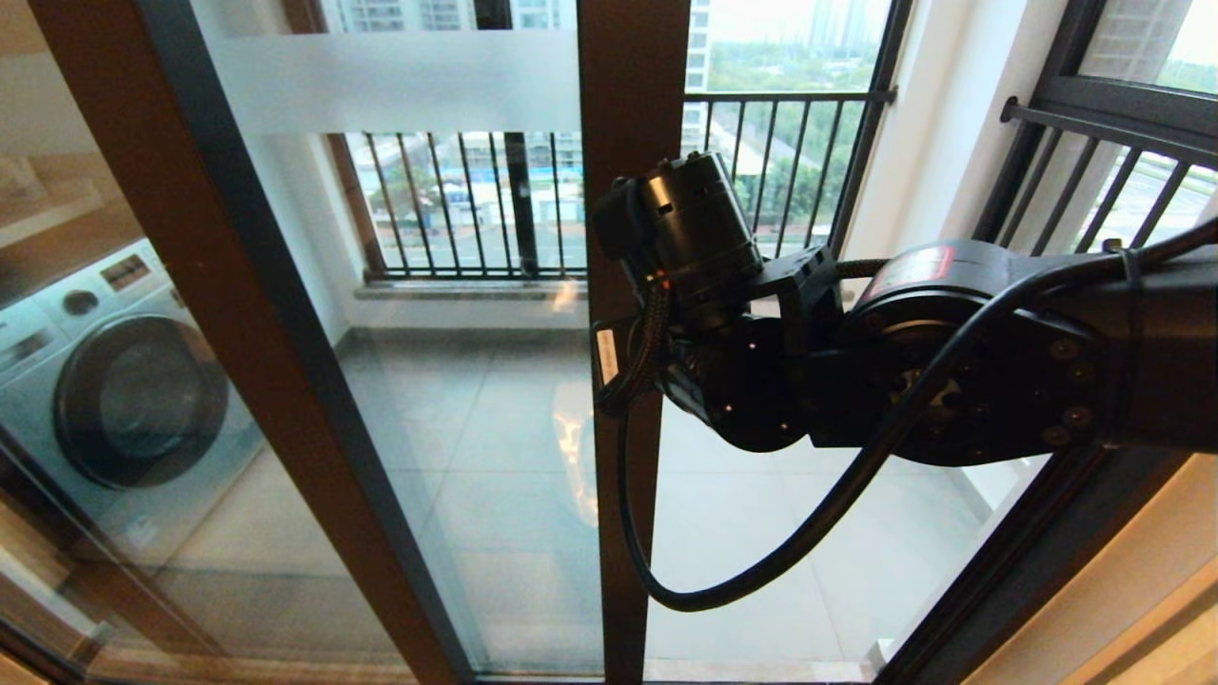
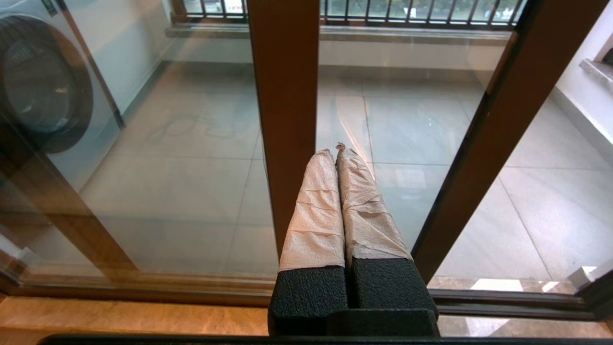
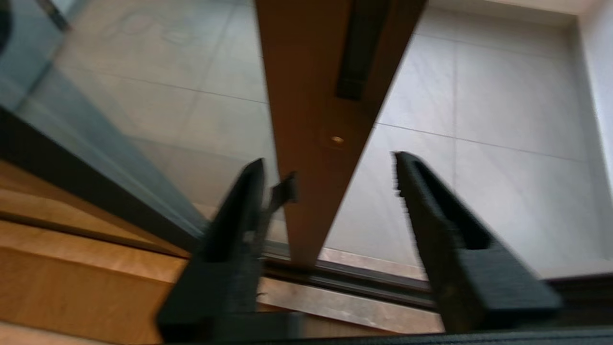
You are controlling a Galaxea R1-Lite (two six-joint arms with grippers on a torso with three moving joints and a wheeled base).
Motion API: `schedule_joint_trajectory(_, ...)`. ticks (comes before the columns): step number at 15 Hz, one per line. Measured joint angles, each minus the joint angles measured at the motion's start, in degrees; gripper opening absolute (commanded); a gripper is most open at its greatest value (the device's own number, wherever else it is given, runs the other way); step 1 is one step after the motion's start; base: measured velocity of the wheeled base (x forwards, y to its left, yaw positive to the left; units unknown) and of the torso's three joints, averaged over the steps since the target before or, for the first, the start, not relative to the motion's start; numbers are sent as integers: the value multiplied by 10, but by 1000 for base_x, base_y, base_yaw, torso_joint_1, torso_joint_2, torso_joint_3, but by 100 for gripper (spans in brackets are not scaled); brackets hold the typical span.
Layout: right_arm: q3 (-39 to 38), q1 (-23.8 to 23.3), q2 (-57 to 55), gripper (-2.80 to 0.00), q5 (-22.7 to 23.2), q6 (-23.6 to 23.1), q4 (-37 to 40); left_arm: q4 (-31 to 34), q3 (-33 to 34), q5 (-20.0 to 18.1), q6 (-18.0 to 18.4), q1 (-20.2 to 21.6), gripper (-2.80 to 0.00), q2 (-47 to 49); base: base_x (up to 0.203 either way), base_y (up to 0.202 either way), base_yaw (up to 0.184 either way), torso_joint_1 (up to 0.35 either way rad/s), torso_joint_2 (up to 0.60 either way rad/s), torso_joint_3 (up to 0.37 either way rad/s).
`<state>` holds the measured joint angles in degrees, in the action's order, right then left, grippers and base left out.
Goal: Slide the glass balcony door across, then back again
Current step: Close the slid door
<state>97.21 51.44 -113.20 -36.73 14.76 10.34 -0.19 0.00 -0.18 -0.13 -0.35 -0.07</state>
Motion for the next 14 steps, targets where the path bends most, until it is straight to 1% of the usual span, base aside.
schedule_joint_trajectory(3,-2,-15,2,0,-10,-1,1,0,0,0,0,0,-280,0,0,0,0,0,0,0)
schedule_joint_trajectory(6,2,-46,-4,0,-9,-6,-3,0,0,0,0,0,-280,0,0,0,0,0,0,0)
schedule_joint_trajectory(8,5,-66,-15,0,-9,-15,-28,0,0,0,0,0,-280,0,0,0,0,0,0,0)
schedule_joint_trajectory(12,6,-77,-37,0,-7,-46,-78,0,0,0,0,0,-280,0,0,0,0,0,0,0)
schedule_joint_trajectory(14,6,-78,-42,0,-7,-49,-86,0,0,0,0,0,-280,0,0,0,0,0,0,0)
